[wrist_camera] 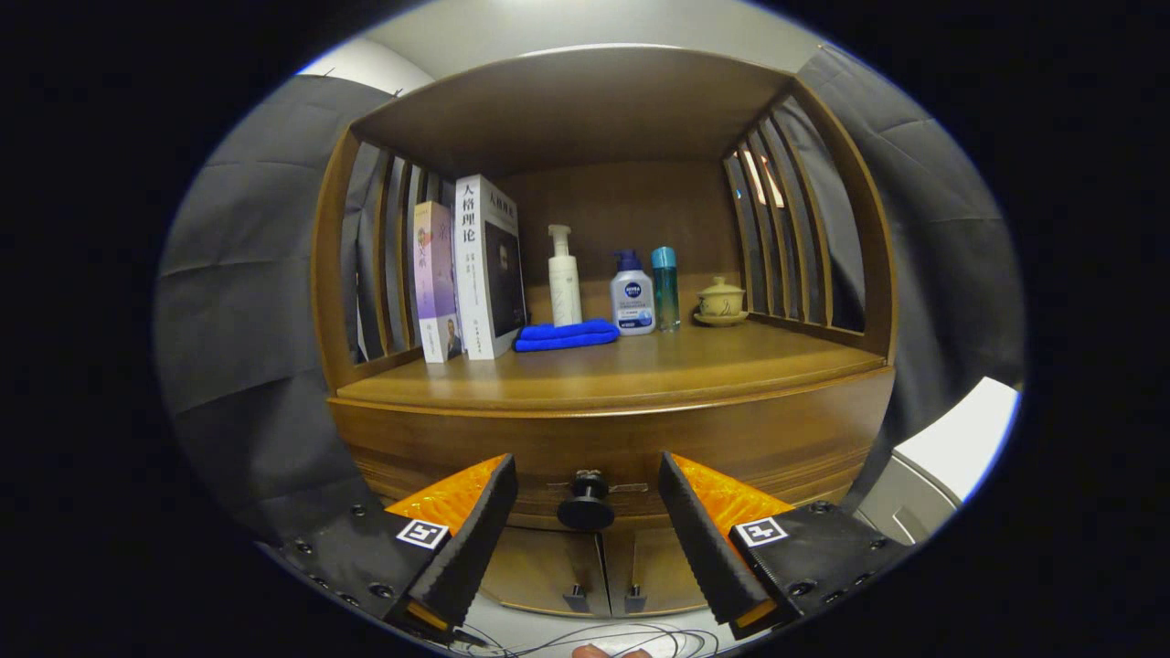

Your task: Pull open the drawer, take out the items inside it, and place them on the countertop above the cabinet.

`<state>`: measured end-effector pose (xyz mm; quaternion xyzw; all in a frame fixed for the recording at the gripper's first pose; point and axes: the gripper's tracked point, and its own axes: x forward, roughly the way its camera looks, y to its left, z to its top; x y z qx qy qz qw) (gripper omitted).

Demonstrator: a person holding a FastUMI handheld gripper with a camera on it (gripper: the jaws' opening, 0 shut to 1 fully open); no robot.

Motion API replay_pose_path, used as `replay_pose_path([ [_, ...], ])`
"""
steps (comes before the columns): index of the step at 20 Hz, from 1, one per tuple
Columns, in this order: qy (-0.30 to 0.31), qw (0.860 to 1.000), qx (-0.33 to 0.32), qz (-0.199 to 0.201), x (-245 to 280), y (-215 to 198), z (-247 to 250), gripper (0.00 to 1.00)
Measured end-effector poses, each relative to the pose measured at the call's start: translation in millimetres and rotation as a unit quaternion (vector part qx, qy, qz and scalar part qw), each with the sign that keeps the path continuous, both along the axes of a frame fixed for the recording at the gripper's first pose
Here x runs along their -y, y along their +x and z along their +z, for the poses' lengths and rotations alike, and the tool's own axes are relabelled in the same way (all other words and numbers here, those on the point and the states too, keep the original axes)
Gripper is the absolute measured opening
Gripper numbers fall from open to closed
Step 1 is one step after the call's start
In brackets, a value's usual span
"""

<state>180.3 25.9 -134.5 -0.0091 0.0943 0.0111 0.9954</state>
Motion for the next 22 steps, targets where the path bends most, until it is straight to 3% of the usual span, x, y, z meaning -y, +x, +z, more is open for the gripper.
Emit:
replay_pose_path([
  [7,-0.055,0.998,-0.021,-0.005,1,27,-31,0.98],
  [11,-0.052,0.998,-0.04,0.006,-6,31,-46,0.97],
  [16,-0.077,0.996,-0.034,-0.013,2,33,-51,0.65],
  [20,-0.063,0.997,-0.042,-0.018,2,31,-53,0.4],
  [21,-0.064,0.997,-0.04,-0.019,4,30,-51,0.39],
  [22,-0.058,0.997,-0.037,-0.019,3,32,-53,0.29],
])
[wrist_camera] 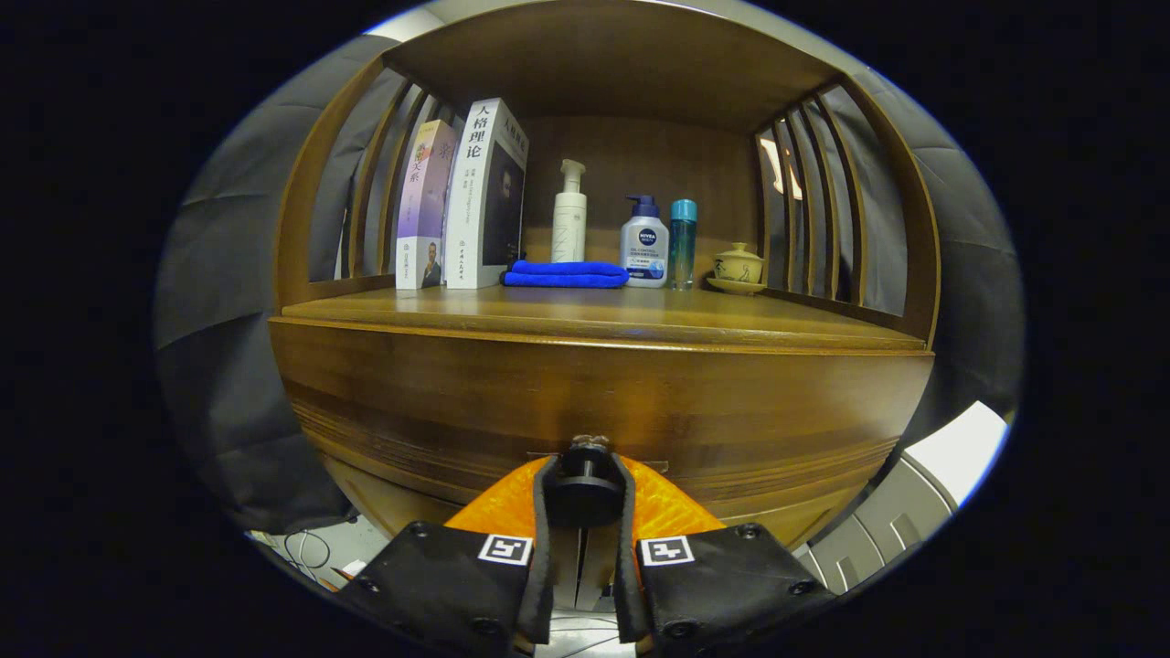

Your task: Pull open the drawer, take out the items inside it, and place them on the countertop above the cabinet.

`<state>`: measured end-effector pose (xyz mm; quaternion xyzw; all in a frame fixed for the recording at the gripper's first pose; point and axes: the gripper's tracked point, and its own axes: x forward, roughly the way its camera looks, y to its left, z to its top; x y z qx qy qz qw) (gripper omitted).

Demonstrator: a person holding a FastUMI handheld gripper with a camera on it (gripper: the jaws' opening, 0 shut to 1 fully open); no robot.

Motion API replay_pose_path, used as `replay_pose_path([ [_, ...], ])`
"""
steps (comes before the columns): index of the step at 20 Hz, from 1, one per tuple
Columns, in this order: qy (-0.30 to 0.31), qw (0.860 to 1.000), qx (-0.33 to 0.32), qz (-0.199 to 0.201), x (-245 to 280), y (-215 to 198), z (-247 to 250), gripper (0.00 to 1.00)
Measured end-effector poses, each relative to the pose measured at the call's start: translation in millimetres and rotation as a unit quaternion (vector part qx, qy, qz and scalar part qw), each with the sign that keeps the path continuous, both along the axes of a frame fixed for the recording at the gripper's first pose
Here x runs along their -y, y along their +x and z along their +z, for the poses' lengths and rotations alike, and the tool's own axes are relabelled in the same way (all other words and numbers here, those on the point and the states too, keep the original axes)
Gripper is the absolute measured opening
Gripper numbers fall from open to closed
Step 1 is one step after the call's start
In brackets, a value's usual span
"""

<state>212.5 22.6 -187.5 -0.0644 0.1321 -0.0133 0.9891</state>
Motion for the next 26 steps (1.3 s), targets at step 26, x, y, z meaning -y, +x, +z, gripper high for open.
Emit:
replay_pose_path([
  [26,0.021,1.0,-0.008,0.011,2,-81,-1,0.29],
])
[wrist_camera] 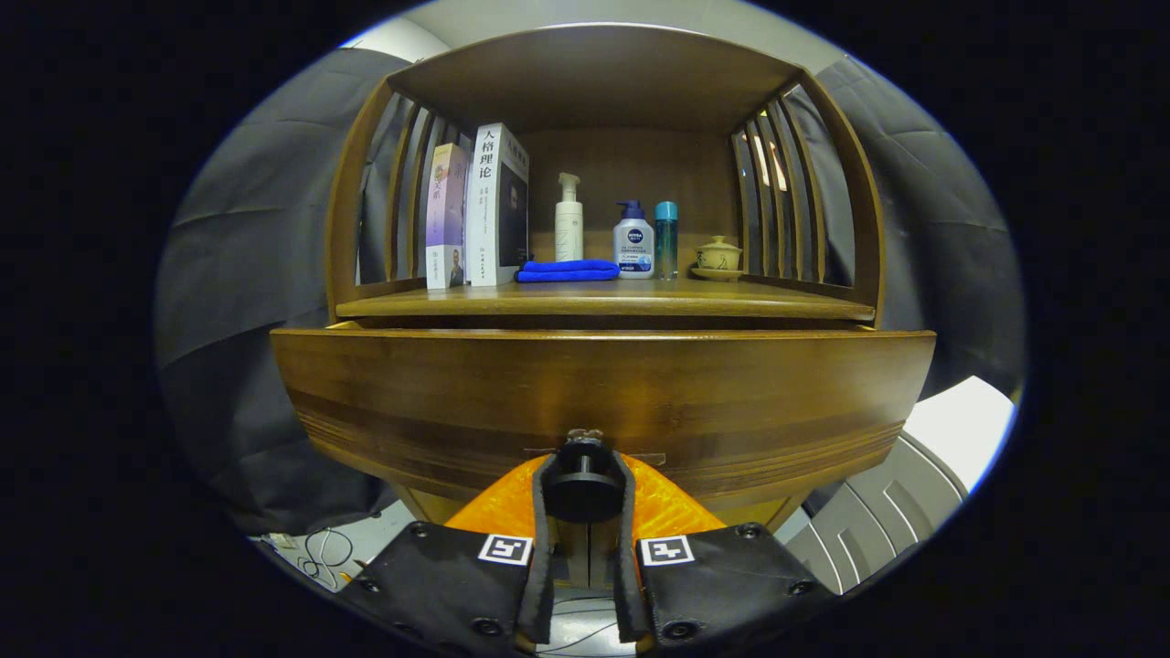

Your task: Pull open the drawer, take out the items inside it, and place them on the countertop above the cabinet.

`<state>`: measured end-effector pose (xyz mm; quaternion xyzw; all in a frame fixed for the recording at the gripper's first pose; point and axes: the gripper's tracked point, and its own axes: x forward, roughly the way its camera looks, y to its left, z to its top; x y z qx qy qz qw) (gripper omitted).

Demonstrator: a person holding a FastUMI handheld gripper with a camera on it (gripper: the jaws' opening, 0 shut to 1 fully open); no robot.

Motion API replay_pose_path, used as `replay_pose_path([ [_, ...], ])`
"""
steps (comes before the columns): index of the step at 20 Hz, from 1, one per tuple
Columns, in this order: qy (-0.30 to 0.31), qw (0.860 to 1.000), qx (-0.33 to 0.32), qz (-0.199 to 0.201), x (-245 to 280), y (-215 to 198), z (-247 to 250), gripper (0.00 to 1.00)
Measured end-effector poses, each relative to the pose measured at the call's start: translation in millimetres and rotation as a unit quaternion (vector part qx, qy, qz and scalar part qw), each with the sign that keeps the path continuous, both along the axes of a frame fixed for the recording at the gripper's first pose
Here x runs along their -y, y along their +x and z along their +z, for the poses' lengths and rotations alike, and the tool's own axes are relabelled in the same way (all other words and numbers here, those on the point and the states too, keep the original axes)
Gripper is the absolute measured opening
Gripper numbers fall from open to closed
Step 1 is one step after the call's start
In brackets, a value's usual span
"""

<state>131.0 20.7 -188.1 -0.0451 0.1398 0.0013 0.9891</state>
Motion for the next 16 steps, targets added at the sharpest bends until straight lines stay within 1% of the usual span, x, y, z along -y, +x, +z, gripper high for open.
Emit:
replay_pose_path([
  [5,0.004,1.0,-0.003,0.002,0,-18,0,0.29],
  [8,0.002,1.0,-0.009,0.008,-2,-37,-5,0.29],
  [12,-0.003,1.0,-0.006,0.015,-6,-48,-5,0.29],
  [16,0.006,1.0,-0.01,0.019,-4,-65,-6,0.29],
])
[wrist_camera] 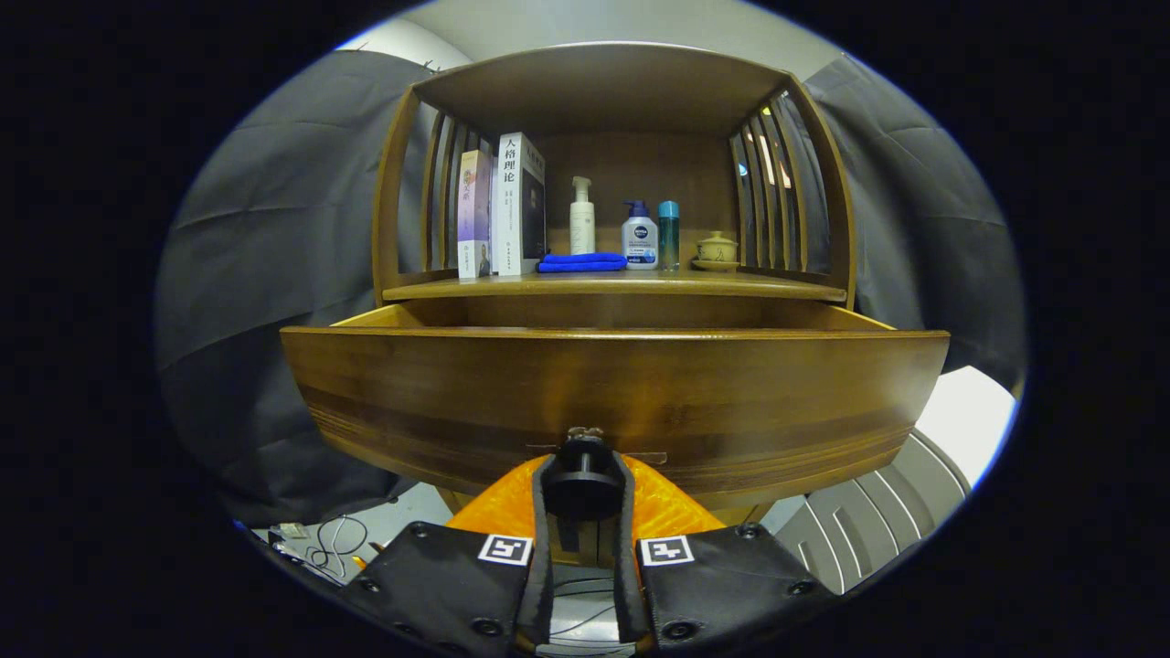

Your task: Pull open the drawer, take out the items inside it, and place them on the countertop above the cabinet.

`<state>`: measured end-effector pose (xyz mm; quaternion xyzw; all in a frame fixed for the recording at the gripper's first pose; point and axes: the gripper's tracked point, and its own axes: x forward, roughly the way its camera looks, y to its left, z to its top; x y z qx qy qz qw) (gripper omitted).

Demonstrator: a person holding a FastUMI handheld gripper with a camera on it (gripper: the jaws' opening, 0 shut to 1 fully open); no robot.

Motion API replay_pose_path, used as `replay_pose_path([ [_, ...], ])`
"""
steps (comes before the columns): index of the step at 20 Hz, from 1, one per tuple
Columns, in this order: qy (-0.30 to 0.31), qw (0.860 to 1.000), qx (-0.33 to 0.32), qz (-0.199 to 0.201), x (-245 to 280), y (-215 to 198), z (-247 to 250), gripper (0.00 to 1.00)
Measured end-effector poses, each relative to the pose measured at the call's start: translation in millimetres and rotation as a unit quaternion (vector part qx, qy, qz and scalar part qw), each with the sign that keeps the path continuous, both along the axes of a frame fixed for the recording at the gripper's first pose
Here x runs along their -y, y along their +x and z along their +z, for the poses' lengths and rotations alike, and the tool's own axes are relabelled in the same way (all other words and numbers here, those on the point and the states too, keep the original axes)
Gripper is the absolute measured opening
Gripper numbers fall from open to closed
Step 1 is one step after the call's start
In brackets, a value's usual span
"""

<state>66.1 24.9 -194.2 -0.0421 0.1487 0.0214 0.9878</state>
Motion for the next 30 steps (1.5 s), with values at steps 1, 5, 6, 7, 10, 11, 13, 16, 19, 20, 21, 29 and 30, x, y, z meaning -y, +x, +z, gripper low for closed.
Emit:
replay_pose_path([
  [1,-0.001,1.0,0.0,0.002,1,-4,0,0.29],
  [5,-0.001,1.0,-0.006,0.007,2,-17,-2,0.29],
  [6,0.0,1.0,-0.008,0.008,2,-20,-2,0.29],
  [7,0.001,1.0,-0.009,0.012,1,-24,-2,0.29],
  [10,0.001,1.0,-0.012,0.017,-1,-33,-3,0.29],
  [11,0.0,1.0,-0.013,0.019,-2,-36,-4,0.29],
  [13,-0.001,1.0,-0.014,0.024,-5,-42,-4,0.29],
  [16,-0.002,1.0,-0.014,0.025,-5,-46,-5,0.29],
  [19,0.019,0.999,-0.027,0.02,-6,-46,-6,0.29],
  [20,0.022,0.999,-0.033,0.022,-7,-45,-6,0.29],
  [21,0.022,0.999,-0.037,0.025,-8,-45,-6,0.33],
  [29,0.037,0.998,-0.042,0.019,15,-58,14,0.74],
  [30,0.046,0.998,-0.035,0.018,15,-58,20,0.81],
])
